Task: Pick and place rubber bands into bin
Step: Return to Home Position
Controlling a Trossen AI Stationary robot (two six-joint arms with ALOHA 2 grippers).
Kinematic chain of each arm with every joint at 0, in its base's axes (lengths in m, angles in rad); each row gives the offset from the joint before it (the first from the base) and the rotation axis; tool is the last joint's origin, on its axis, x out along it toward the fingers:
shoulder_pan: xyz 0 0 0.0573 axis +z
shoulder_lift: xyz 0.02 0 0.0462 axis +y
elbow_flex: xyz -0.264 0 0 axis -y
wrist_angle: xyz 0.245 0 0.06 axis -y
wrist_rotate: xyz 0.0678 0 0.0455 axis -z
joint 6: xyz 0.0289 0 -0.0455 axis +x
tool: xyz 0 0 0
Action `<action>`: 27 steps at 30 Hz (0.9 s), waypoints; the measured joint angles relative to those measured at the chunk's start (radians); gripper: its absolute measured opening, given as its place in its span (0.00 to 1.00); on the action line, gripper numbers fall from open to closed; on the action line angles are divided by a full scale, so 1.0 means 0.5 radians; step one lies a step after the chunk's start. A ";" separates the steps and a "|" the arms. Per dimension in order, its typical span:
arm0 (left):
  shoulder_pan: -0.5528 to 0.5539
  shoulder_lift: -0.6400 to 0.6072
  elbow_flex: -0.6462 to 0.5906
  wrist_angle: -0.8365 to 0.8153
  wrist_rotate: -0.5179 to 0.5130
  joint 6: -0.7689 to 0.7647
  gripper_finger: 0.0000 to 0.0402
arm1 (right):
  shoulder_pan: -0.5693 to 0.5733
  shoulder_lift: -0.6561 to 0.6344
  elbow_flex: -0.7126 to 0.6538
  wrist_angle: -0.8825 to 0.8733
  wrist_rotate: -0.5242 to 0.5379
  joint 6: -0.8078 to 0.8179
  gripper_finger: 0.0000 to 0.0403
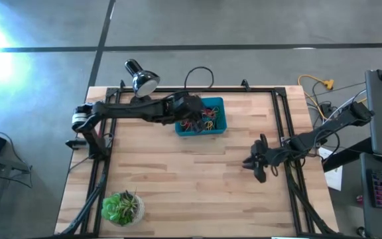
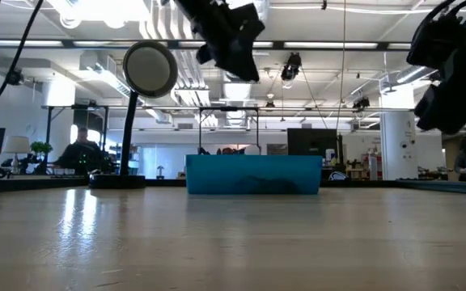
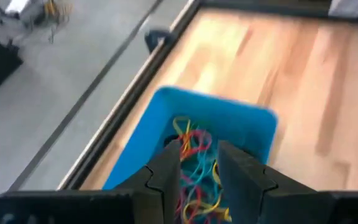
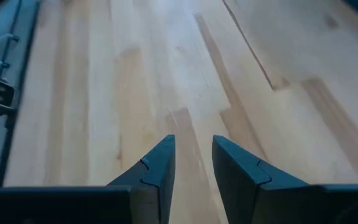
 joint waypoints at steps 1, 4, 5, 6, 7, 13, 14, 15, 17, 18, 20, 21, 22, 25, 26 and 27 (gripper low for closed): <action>-0.014 -0.019 0.010 0.019 0.000 0.000 0.23 | 0.000 -0.001 0.018 0.005 0.001 -0.030 0.24; -0.049 -0.086 0.040 0.167 -0.001 0.001 0.23 | -0.001 -0.007 0.110 0.013 0.008 -0.183 0.24; -0.052 -0.114 0.044 0.248 0.000 0.000 0.23 | 0.000 -0.007 0.151 0.015 0.024 -0.280 0.24; -0.056 -0.139 0.045 0.327 0.000 0.001 0.23 | 0.000 -0.008 0.196 0.015 0.041 -0.375 0.24; -0.060 -0.148 0.045 0.434 0.000 0.001 0.23 | 0.000 -0.009 0.252 0.015 0.051 -0.486 0.24; -0.075 -0.246 0.045 0.901 0.041 0.004 0.23 | 0.000 -0.013 0.610 0.015 0.101 -1.259 0.24; -0.083 -0.273 0.045 0.926 0.074 0.019 0.23 | 0.000 -0.011 0.669 0.012 0.101 -1.370 0.24; -0.091 -0.293 0.045 0.938 0.118 0.055 0.23 | -0.004 -0.013 0.729 -0.001 0.116 -1.427 0.24; -0.106 -0.317 0.045 0.946 0.239 0.176 0.23 | -0.021 -0.017 0.846 -0.071 0.256 -1.448 0.24; -0.112 -0.333 0.037 0.940 0.311 0.246 0.23 | -0.034 -0.020 0.900 -0.119 0.340 -1.452 0.24; -0.123 -0.366 0.010 0.894 0.448 0.337 0.23 | -0.052 -0.037 0.994 -0.280 0.475 -1.453 0.24; -0.124 -0.391 0.002 0.859 0.520 0.375 0.23 | -0.063 -0.051 1.025 -0.378 0.519 -1.450 0.24; -0.124 -0.428 -0.017 0.805 0.574 0.413 0.23 | -0.074 -0.065 1.047 -0.466 0.548 -1.432 0.24; -0.123 -0.552 -0.130 0.719 0.641 0.465 0.23 | -0.101 -0.154 1.044 -0.599 0.558 -1.326 0.24; -0.123 -0.602 -0.196 0.699 0.642 0.463 0.23 | -0.101 -0.194 1.018 -0.599 0.557 -1.301 0.24; -0.123 -0.646 -0.268 0.706 0.643 0.456 0.23 | -0.103 -0.238 0.989 -0.598 0.557 -1.287 0.24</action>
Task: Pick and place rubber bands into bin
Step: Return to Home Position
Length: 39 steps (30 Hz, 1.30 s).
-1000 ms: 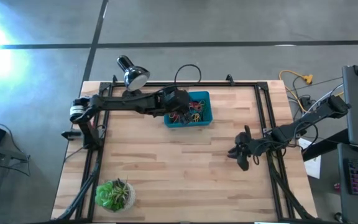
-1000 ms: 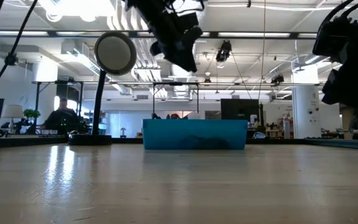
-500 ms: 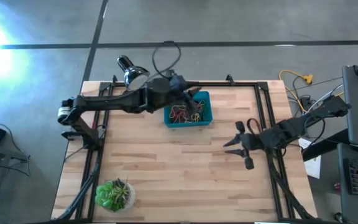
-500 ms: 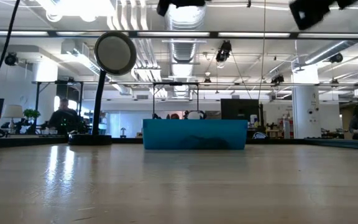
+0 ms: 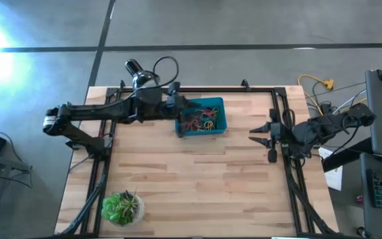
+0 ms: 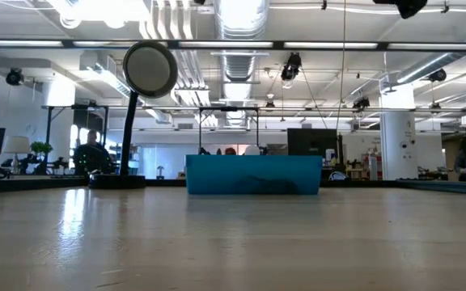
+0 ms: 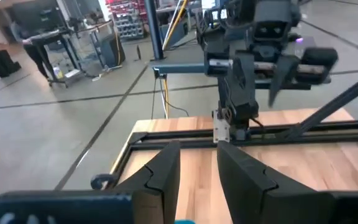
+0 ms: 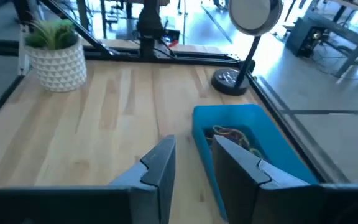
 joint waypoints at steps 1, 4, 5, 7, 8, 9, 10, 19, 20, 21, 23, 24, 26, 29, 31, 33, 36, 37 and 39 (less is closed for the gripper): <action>0.000 -0.047 -0.079 0.041 0.000 -0.006 0.23 | -0.002 -0.048 -0.033 0.003 0.000 0.015 0.24; 0.000 -0.230 -0.366 0.241 0.010 -0.038 0.23 | 0.001 -0.182 -0.134 0.059 -0.012 0.041 0.24; 0.000 -0.298 -0.470 0.352 0.021 -0.038 0.23 | 0.001 -0.232 -0.161 0.071 -0.013 0.042 0.24; 0.000 -0.444 -0.680 0.550 0.030 -0.040 0.23 | -0.001 -0.335 -0.220 0.112 -0.012 0.047 0.24; 0.000 -0.505 -0.786 0.644 0.031 -0.041 0.23 | -0.001 -0.389 -0.246 0.150 -0.015 0.057 0.24; 0.000 -0.563 -0.882 0.746 0.034 -0.042 0.23 | -0.001 -0.447 -0.274 0.182 -0.045 0.062 0.24; 0.000 -0.619 -0.983 0.833 0.046 -0.043 0.23 | -0.007 -0.500 -0.302 0.207 -0.096 0.063 0.24; 0.002 -0.960 -1.584 1.247 0.180 -0.143 0.23 | -0.129 -0.938 -0.689 0.578 -0.682 0.019 0.24; 0.003 -0.975 -1.618 1.269 0.197 -0.150 0.23 | -0.143 -0.980 -0.738 0.622 -0.689 0.024 0.24; 0.003 -0.987 -1.642 1.280 0.223 -0.156 0.23 | -0.160 -1.021 -0.784 0.638 -0.690 0.039 0.24; 0.003 -0.999 -1.682 1.284 0.301 -0.162 0.23 | -0.193 -1.090 -0.867 0.656 -0.692 0.085 0.24; 0.004 -0.998 -1.694 1.283 0.361 -0.158 0.23 | -0.210 -1.119 -0.901 0.663 -0.694 0.108 0.24; 0.012 -0.995 -1.721 1.285 0.503 -0.138 0.23 | -0.233 -1.162 -0.964 0.672 -0.697 0.146 0.24; 0.014 -0.993 -1.794 1.384 0.646 -0.136 0.23 | -0.267 -1.207 -1.046 0.715 -0.747 0.168 0.24; 0.029 -1.011 -1.856 1.420 0.651 -0.140 0.23 | -0.308 -1.233 -1.064 0.734 -0.787 0.176 0.24; 0.059 -1.053 -1.930 1.503 0.650 -0.145 0.23 | -0.363 -1.258 -1.069 0.738 -0.819 0.177 0.24; 0.118 -1.142 -2.056 1.685 0.650 -0.191 0.23 | -0.464 -1.293 -1.071 0.705 -0.948 0.181 0.24; 0.134 -1.167 -2.096 1.742 0.650 -0.198 0.23 | -0.498 -1.303 -1.072 0.694 -1.004 0.185 0.24; 0.150 -1.224 -2.166 1.802 0.647 -0.201 0.23 | -0.565 -1.321 -1.079 0.669 -1.096 0.191 0.24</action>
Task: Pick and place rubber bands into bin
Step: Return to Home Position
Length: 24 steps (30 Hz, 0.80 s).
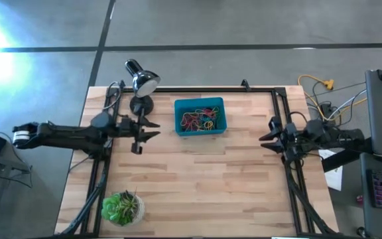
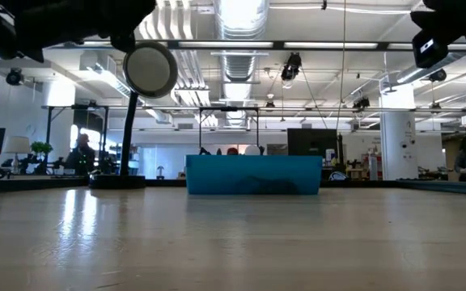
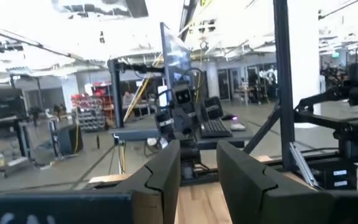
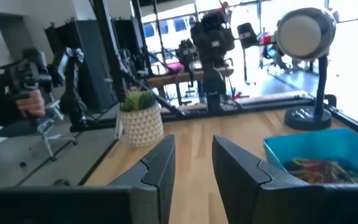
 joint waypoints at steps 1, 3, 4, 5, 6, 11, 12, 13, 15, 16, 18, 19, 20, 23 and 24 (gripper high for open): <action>0.004 -0.031 -0.028 0.018 0.001 -0.001 0.23 | -0.030 -0.010 -0.009 -0.020 -0.030 0.002 0.24; 0.008 -0.082 -0.074 0.050 -0.008 -0.022 0.23 | -0.088 -0.031 -0.038 -0.023 -0.054 0.006 0.24; 0.008 -0.105 -0.098 0.052 -0.022 -0.042 0.23 | -0.112 -0.047 -0.056 -0.026 -0.054 0.001 0.24; 0.008 -0.125 -0.125 0.045 -0.039 -0.051 0.23 | -0.131 -0.064 -0.080 -0.025 -0.054 -0.004 0.24; 0.008 -0.142 -0.153 0.037 -0.046 -0.056 0.23 | -0.151 -0.077 -0.107 -0.015 -0.055 -0.012 0.24; 0.008 -0.240 -0.291 0.050 -0.056 -0.169 0.23 | -0.204 -0.071 -0.290 0.186 -0.056 0.022 0.24; 0.008 -0.260 -0.319 0.053 -0.057 -0.196 0.23 | -0.206 -0.076 -0.327 0.251 -0.055 0.037 0.24; 0.008 -0.281 -0.353 0.066 -0.057 -0.205 0.23 | -0.207 -0.077 -0.366 0.319 -0.055 0.044 0.24; 0.008 -0.315 -0.417 0.130 -0.066 -0.208 0.23 | -0.207 -0.074 -0.439 0.475 -0.056 0.044 0.24; 0.008 -0.336 -0.452 0.165 -0.078 -0.208 0.23 | -0.207 -0.075 -0.478 0.574 -0.056 0.041 0.24; 0.008 -0.366 -0.522 0.276 -0.114 -0.210 0.23 | -0.207 -0.077 -0.569 0.828 -0.055 0.035 0.24; 0.008 -0.378 -0.563 0.332 -0.126 -0.211 0.23 | -0.207 -0.076 -0.571 0.832 -0.053 0.009 0.24; 0.007 -0.384 -0.590 0.366 -0.138 -0.211 0.23 | -0.207 -0.067 -0.570 0.833 -0.055 0.000 0.24; 0.008 -0.397 -0.591 0.350 -0.148 -0.211 0.23 | -0.210 -0.059 -0.570 0.826 -0.034 -0.008 0.24; 0.008 -0.398 -0.592 0.353 -0.149 -0.208 0.23 | -0.211 -0.059 -0.570 0.824 -0.012 -0.009 0.24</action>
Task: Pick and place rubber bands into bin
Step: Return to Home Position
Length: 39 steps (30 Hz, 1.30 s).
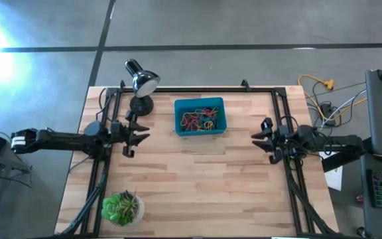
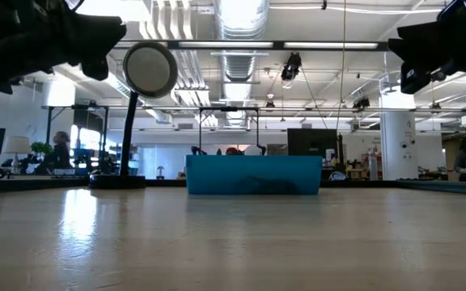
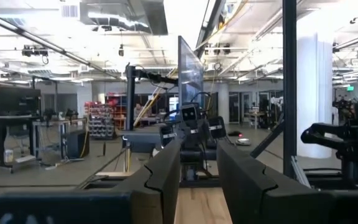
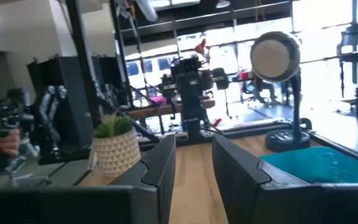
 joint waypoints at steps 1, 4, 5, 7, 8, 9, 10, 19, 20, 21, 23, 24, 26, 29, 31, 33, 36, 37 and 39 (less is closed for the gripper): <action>0.000 -0.001 0.000 -0.008 0.000 0.000 0.23 | 0.000 0.000 0.000 -0.003 0.015 -0.002 0.24; 0.000 0.016 -0.001 -0.018 0.000 0.001 0.23 | 0.000 0.000 0.000 -0.005 0.088 -0.017 0.24; 0.000 0.027 -0.001 -0.018 0.000 0.001 0.23 | 0.000 0.000 0.000 -0.006 0.116 -0.025 0.24; 0.000 0.044 -0.001 -0.005 0.003 0.002 0.23 | -0.001 0.000 0.000 -0.005 0.124 -0.045 0.24; 0.000 0.048 -0.002 0.013 0.006 0.006 0.23 | -0.001 0.000 0.000 -0.005 0.123 -0.048 0.24; 0.000 0.048 -0.002 0.028 0.010 0.017 0.23 | 0.000 0.000 0.000 -0.005 0.123 -0.052 0.24; 0.000 0.043 -0.002 0.056 0.022 0.045 0.23 | -0.001 0.000 0.000 -0.005 0.124 -0.052 0.24; -0.006 -0.263 -0.003 -0.227 -0.103 0.056 0.23 | 0.001 0.000 0.000 -0.009 0.123 -0.050 0.24; -0.008 -0.302 -0.003 -0.272 -0.122 0.053 0.23 | 0.001 0.000 0.000 -0.009 0.123 -0.049 0.24; -0.015 -0.337 -0.003 -0.309 -0.121 0.053 0.23 | 0.001 0.000 0.000 -0.009 0.123 -0.048 0.24; -0.028 -0.402 -0.003 -0.364 -0.112 0.054 0.23 | 0.001 0.000 0.000 -0.010 0.122 -0.050 0.24; -0.036 -0.437 -0.003 -0.386 -0.112 0.056 0.23 | 0.002 0.000 0.000 -0.011 0.122 -0.051 0.24; -0.044 -0.501 -0.004 -0.444 -0.112 0.069 0.23 | 0.002 0.000 0.000 -0.011 0.122 -0.059 0.24; -0.046 -0.581 -0.004 -0.530 -0.118 0.073 0.23 | 0.001 0.000 0.001 -0.011 0.122 -0.061 0.24; -0.047 -0.624 -0.004 -0.557 -0.119 0.072 0.23 | 0.001 0.000 0.001 -0.010 0.122 -0.066 0.24; -0.051 -0.654 -0.005 -0.587 -0.120 0.072 0.23 | 0.001 0.000 0.001 -0.010 0.122 -0.067 0.24; -0.068 -0.682 -0.005 -0.603 -0.121 0.072 0.23 | 0.001 0.000 0.001 -0.009 0.122 -0.077 0.24; -0.073 -0.687 -0.005 -0.603 -0.121 0.072 0.23 | 0.001 0.000 0.001 -0.008 0.122 -0.081 0.24; -0.087 -0.691 -0.005 -0.606 -0.141 0.072 0.23 | 0.001 0.000 0.001 -0.004 0.122 -0.082 0.24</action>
